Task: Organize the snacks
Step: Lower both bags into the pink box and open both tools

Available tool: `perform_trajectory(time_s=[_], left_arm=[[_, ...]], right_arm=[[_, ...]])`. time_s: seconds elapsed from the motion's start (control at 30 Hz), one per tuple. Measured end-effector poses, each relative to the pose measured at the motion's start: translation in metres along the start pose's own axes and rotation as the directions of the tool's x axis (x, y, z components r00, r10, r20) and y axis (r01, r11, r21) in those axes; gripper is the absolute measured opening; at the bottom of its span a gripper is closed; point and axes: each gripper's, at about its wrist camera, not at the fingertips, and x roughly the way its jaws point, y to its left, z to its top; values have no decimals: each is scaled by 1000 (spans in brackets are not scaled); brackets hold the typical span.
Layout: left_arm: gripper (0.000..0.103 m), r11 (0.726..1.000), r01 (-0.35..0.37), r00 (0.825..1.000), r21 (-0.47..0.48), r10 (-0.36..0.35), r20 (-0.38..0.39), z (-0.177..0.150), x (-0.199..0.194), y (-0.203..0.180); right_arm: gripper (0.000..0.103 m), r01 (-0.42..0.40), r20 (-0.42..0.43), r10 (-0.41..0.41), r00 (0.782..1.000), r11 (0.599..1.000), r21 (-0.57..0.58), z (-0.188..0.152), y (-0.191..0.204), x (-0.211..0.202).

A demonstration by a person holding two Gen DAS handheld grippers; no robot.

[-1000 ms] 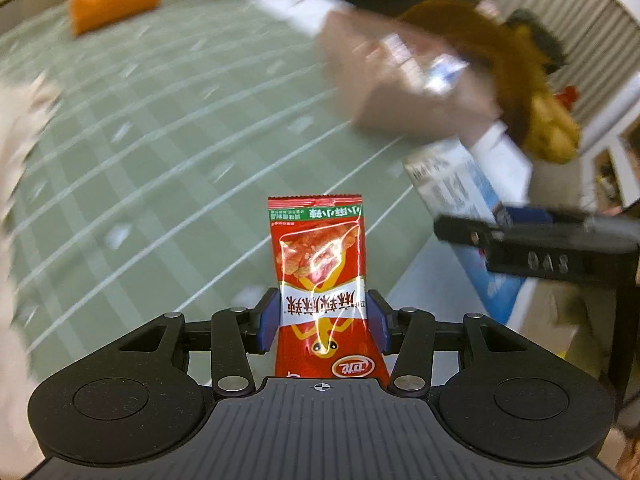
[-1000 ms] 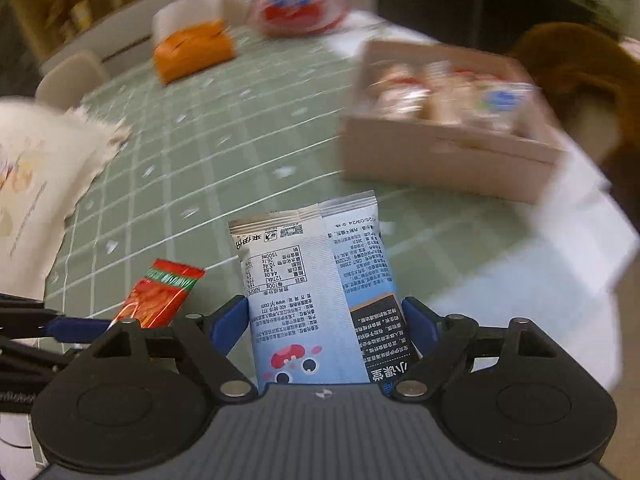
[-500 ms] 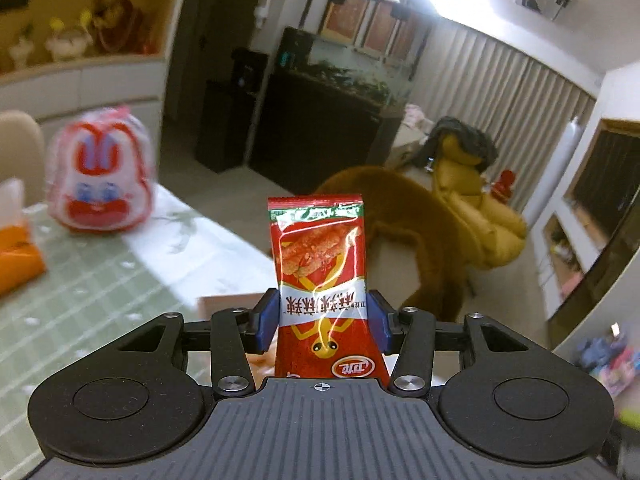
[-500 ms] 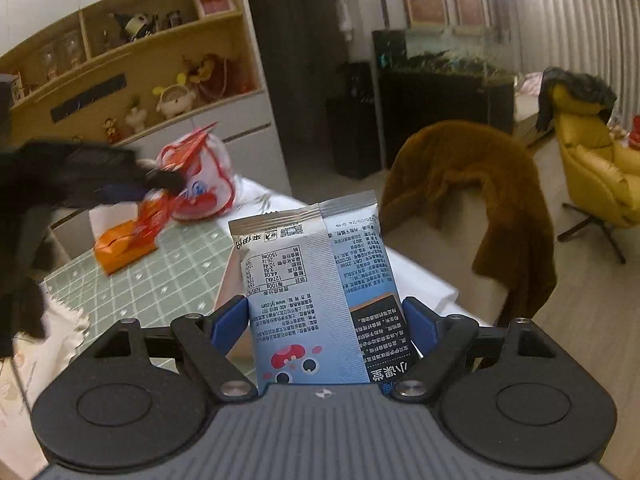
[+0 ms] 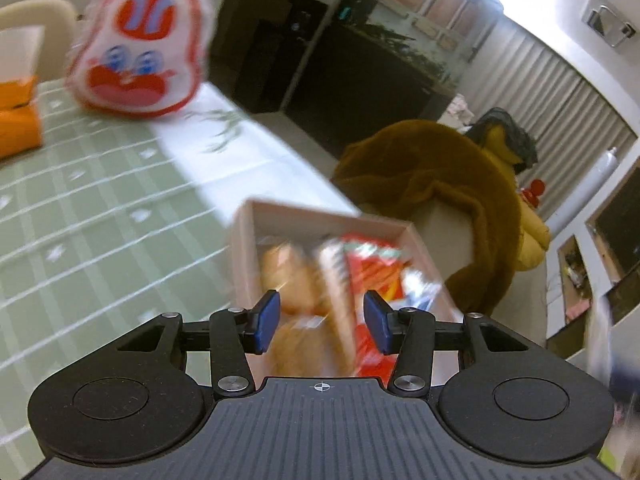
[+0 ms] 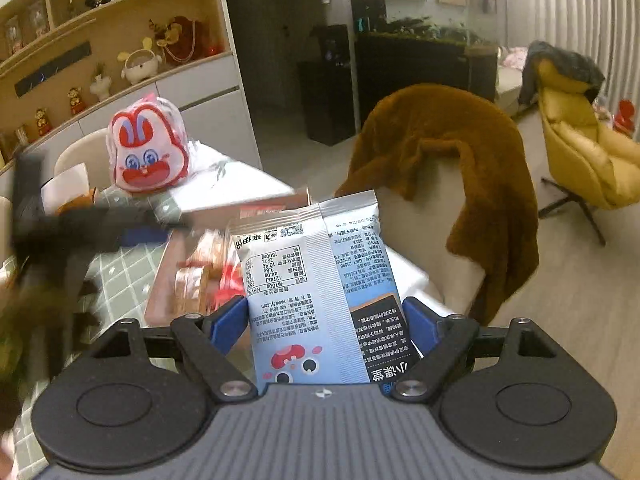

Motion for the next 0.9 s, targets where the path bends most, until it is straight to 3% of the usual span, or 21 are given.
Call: perform_trajectory(time_s=[0.13,0.17,0.2,0.33,0.43,0.67,0.8,0.87,0.9], left_arm=[[51,999,-41,999,-31,40,-24,-24,-25,22],[51,998,-59,998,-29,58,-30,-31,-28,27],[51,997,-77,997,-25,76,-30,-37,-32,31],[51,991,-126,990,44,129,-61,-71,-38,42],[51,983,-167,982,74,172,-83,-93,-41,54],[49,951,-228,972,209,235,-8,-117,-61,59],[50,912,-252,967,325,253,41,-133,-63,50],[57,911,-249,968,330,245,56,-135,-61,48],[62,911,-244,970,332,237,62,-136,-60,48]], right_arm=[[86,-114,40,113,993,993,23,56,24,24],[93,-128,48,127,991,991,25,66,30,31],[98,-132,49,131,990,991,22,75,35,43],[98,-82,-24,82,996,997,15,78,47,80],[98,-87,-59,89,994,996,37,44,43,81],[98,-35,-57,39,998,997,70,-68,57,66],[98,-20,-118,31,992,995,94,-123,72,79],[99,4,-153,12,988,994,105,-140,75,85],[101,15,-118,-4,993,996,85,-143,78,83]])
